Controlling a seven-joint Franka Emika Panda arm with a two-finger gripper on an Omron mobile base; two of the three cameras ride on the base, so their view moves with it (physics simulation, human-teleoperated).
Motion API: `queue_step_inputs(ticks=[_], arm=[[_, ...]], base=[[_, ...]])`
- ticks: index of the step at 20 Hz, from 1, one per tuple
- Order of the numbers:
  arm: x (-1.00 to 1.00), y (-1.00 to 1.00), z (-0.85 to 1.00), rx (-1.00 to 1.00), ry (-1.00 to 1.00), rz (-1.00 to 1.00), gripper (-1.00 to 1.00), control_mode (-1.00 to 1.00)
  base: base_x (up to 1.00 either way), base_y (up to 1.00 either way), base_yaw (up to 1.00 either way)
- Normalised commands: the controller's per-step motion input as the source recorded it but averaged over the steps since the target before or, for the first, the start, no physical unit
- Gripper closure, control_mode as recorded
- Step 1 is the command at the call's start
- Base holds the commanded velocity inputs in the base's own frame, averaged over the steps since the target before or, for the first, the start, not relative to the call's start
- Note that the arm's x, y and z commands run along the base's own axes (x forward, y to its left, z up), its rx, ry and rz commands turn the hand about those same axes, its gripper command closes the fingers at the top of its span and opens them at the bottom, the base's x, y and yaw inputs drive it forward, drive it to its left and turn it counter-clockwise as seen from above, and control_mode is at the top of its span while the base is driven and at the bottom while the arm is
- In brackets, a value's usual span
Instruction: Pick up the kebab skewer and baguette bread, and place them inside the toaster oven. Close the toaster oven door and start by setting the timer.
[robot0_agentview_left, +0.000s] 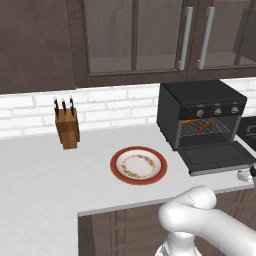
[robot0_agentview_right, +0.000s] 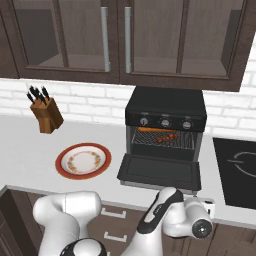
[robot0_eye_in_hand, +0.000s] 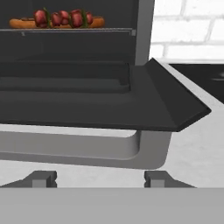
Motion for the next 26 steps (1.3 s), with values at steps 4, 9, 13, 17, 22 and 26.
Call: queue_step_inputs(ticks=[4,9,13,17,22,26], arm=[[0.12,0.0,0.2,0.0,-0.01,0.0,-1.0,-1.0],[0.11,0.05,0.42,0.0,-0.08,0.0,-1.0,-1.0],[0.09,0.06,0.59,0.01,-0.13,0.0,-1.0,-1.0],[0.16,0.09,0.62,0.01,-0.14,0.0,-1.0,-1.0],[0.16,0.1,0.54,0.0,-0.15,0.0,-1.0,-1.0],[0.2,0.11,0.44,0.0,-0.14,0.0,-1.0,-1.0]], base=[[0.0,0.0,0.0],[0.0,0.0,0.0],[0.0,0.0,0.0],[0.0,0.0,0.0],[0.0,0.0,0.0],[0.0,0.0,0.0]])
